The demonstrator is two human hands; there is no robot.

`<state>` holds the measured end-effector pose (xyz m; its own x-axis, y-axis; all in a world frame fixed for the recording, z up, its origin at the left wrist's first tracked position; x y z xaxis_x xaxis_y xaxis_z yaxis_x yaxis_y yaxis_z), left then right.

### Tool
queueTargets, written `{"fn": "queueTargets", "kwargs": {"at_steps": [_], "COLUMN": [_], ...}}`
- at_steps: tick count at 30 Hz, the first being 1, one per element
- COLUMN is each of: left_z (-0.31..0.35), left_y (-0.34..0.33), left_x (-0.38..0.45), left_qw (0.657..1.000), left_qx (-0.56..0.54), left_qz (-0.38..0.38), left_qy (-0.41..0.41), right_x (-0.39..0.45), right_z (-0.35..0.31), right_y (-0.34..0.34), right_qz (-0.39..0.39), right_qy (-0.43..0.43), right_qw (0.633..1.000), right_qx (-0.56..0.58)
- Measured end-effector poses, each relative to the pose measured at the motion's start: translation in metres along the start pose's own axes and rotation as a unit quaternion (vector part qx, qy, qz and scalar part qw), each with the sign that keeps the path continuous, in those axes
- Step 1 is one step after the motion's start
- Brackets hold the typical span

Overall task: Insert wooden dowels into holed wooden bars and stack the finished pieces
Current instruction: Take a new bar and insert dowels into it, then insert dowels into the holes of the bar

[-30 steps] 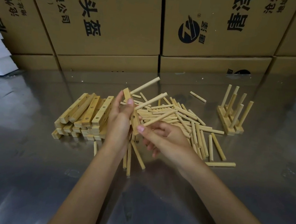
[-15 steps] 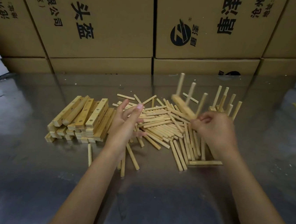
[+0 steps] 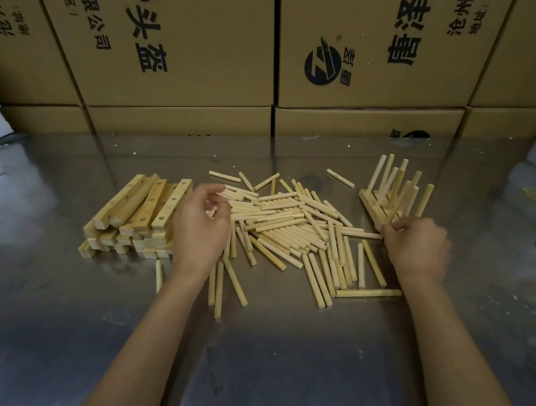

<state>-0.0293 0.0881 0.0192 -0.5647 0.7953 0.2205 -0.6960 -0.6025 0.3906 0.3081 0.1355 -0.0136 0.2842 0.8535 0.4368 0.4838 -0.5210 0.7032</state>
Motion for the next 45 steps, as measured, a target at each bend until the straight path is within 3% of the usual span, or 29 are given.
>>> {"fn": "queueTargets", "kwargs": {"at_steps": [2,5,8,12,14,16,19,21,24,27,30,33,35,39,42,45], "left_z": [0.001,-0.012,-0.020,-0.017,-0.015,-0.008,0.005,0.014,0.023,0.025,0.017,0.007,0.005,-0.003,-0.010,-0.011], "left_y": [0.012,0.028,0.032,0.033,0.034,0.034,0.019,0.001,-0.025,-0.039,-0.044,-0.047,-0.039,-0.001,0.024,0.038], "left_x": [0.002,0.013,0.017,0.018,0.017,0.014,0.006,-0.003,-0.022,-0.034,-0.036,-0.036,-0.025,0.007,0.021,0.029], "left_qw": [0.976,0.927,0.899,0.900,0.916,0.952,0.995,0.998,0.980,0.955,0.919,0.859,0.862,0.898,0.890,0.856], "left_qx": [0.182,0.346,0.414,0.408,0.365,0.263,0.075,0.002,-0.029,-0.057,-0.147,-0.219,-0.256,-0.325,-0.389,-0.465], "left_qz": [0.098,0.146,0.144,0.155,0.163,0.138,0.043,-0.046,-0.186,-0.284,-0.358,-0.430,-0.400,-0.237,-0.156,-0.127], "left_qy": [-0.061,-0.013,-0.005,-0.015,-0.037,-0.068,-0.058,-0.046,-0.066,-0.055,0.070,0.172,0.179,0.178,0.180,0.186], "right_x": [-0.001,-0.002,-0.003,-0.004,-0.006,-0.011,-0.024,-0.035,-0.044,-0.042,-0.046,-0.059,-0.065,-0.079,-0.111,-0.139], "right_z": [0.002,0.003,0.002,-0.010,-0.024,-0.044,-0.079,-0.092,-0.094,-0.090,-0.104,-0.127,-0.134,-0.147,-0.179,-0.219], "right_y": [0.000,0.001,0.001,0.008,0.011,0.007,-0.015,-0.031,-0.045,-0.047,-0.042,-0.039,-0.038,-0.036,-0.046,-0.062], "right_qz": [0.011,0.020,0.018,0.029,0.051,0.042,-0.064,-0.147,-0.208,-0.215,-0.235,-0.246,-0.210,-0.159,-0.185,-0.195], "right_qy": [-0.005,-0.008,-0.010,0.016,0.053,0.101,0.126,0.064,-0.055,-0.091,-0.006,0.093,0.120,0.248,0.393,0.466], "right_qw": [1.000,1.000,1.000,0.999,0.997,0.993,0.967,0.923,0.844,0.807,0.823,0.825,0.846,0.900,0.872,0.847], "right_qx": [-0.006,-0.001,0.006,-0.003,0.009,0.053,0.212,0.350,0.491,0.542,0.517,0.500,0.475,0.320,0.224,0.166]}}
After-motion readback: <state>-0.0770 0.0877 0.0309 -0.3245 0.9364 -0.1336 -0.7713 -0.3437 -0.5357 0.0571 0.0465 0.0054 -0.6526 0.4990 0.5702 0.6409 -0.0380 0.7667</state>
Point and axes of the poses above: each hand's wrist, its own x-axis towards the middle knuckle, its own y-axis out of the back of the hand, z = x × y, the point moved 6 cm from there along x, towards the middle knuckle, and after that the axes turned 15 degrees about y, right-handed, at the moved point
